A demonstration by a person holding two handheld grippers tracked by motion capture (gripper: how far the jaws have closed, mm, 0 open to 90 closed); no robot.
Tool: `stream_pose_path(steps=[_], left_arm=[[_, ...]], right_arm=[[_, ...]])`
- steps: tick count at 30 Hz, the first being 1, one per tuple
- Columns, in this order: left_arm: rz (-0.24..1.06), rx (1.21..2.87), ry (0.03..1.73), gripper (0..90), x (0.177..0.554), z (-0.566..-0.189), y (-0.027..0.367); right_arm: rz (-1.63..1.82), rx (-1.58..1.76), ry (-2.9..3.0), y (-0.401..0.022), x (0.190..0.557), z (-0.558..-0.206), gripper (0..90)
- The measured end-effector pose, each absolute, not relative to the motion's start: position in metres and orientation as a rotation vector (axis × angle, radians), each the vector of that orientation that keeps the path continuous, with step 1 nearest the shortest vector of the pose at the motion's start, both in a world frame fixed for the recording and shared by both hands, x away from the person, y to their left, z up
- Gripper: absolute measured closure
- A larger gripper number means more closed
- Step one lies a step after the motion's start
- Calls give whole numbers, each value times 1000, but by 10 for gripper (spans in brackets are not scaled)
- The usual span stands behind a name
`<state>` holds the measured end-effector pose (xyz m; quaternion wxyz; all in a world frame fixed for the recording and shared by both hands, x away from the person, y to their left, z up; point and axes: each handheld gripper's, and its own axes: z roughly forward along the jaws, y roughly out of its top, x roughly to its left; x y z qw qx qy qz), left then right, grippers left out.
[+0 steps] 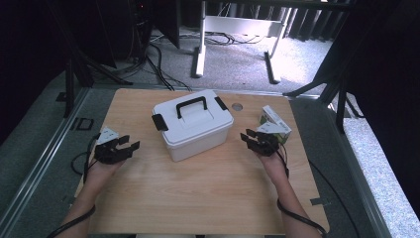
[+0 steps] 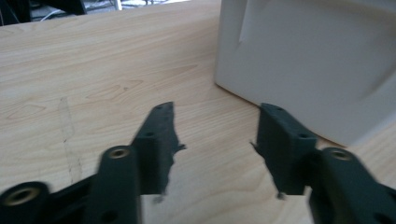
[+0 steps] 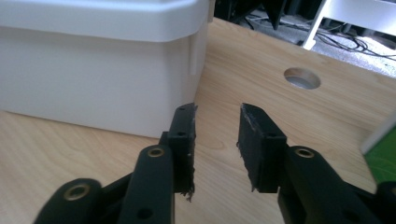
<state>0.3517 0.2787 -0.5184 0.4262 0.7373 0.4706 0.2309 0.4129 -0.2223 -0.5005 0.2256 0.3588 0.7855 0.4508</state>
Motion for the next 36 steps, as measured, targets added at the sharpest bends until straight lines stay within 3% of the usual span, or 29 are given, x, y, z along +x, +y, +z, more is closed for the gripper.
stream_pose_path(steps=[5, 10, 21, 36], left_arm=[[564, 1856, 1206, 734, 369, -521, 273], [542, 1875, 1233, 897, 386, -525, 272], [577, 1979, 1231, 900, 425, -529, 249], [527, 1913, 1218, 900, 461, -537, 232]], right_arm=[[1190, 1016, 2184, -210, 428, -512, 890], [1160, 1054, 2194, -202, 437, -523, 898], [1160, 1111, 2184, -193, 450, -537, 899], [1250, 1114, 2172, -185, 453, -540, 899]])
